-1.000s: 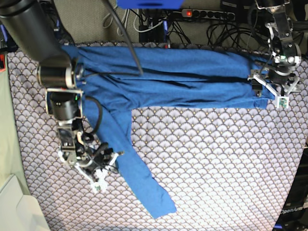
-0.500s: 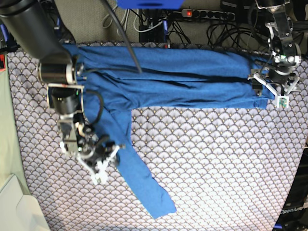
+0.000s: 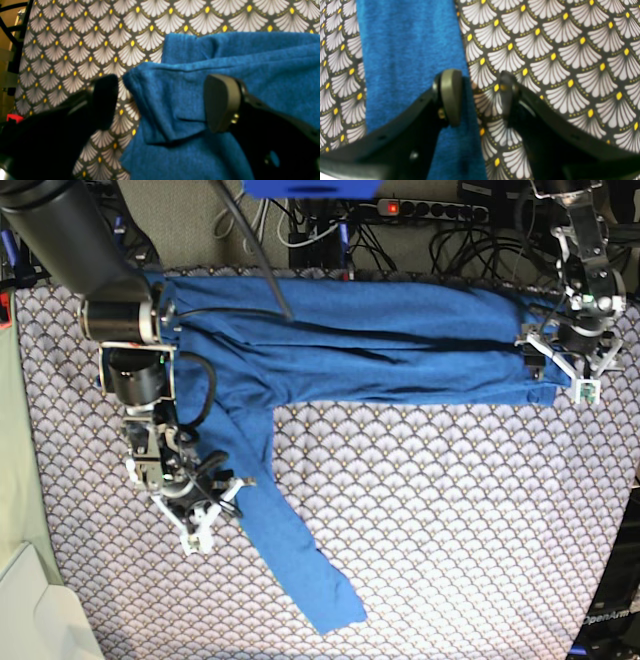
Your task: Fold the T-shirt properly
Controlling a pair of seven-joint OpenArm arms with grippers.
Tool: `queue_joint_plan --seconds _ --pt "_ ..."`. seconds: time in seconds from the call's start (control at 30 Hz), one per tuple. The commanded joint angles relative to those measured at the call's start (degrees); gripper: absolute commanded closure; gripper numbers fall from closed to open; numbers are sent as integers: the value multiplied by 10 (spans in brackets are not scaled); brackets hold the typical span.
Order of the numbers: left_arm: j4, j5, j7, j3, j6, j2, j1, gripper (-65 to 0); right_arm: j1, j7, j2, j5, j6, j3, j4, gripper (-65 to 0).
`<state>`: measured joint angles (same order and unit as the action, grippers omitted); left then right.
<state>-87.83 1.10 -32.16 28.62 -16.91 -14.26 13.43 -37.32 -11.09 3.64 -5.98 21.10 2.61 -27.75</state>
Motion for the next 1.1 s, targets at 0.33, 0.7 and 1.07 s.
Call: queue_joint_plan --seconds 0.33,0.7,1.07 --pt "-7 2 12 3 3 -7 -5 -519 -18 -4 -12 4 9 -2 -9 -260" --pt "-6 4 12 3 4 -7 -6 -519 -3 -3 -13 4 17 -3 -12 -2" --pt "-6 3 12 3 4 -7 -6 -519 46 -87 -35 5 71 1 -172 0"
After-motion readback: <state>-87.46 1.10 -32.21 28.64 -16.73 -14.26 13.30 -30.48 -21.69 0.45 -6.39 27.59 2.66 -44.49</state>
